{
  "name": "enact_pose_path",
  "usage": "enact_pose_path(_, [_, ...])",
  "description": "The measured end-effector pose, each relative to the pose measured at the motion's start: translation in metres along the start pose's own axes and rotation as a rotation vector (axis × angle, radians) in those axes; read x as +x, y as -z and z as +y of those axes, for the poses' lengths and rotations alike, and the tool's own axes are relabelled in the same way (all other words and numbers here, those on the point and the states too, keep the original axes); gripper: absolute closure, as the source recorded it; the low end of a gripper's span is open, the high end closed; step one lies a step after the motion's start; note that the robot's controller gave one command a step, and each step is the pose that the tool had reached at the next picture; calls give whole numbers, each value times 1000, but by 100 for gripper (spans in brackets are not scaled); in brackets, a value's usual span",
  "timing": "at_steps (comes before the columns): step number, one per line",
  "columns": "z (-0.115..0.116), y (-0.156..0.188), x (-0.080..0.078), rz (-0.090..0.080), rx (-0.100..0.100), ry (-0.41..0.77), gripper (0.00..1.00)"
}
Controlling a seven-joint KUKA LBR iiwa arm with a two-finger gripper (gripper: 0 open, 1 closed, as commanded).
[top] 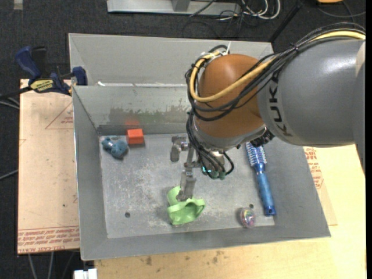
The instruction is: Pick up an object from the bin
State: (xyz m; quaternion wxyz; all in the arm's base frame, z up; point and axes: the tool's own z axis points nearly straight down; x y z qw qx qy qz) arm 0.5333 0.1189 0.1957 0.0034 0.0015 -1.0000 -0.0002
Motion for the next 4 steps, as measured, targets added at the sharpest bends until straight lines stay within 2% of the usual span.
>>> enact_pose_path(1, [-57, -70, 21, 1, 2, 105, 0])
enact_pose_path(2, [-6, -128, 23, -5, -2, 180, 0])
enact_pose_path(3, [-10, -126, 22, -6, -1, 173, 100])
enact_pose_path(4, [14, 39, -11, -19, -1, 198, 100])
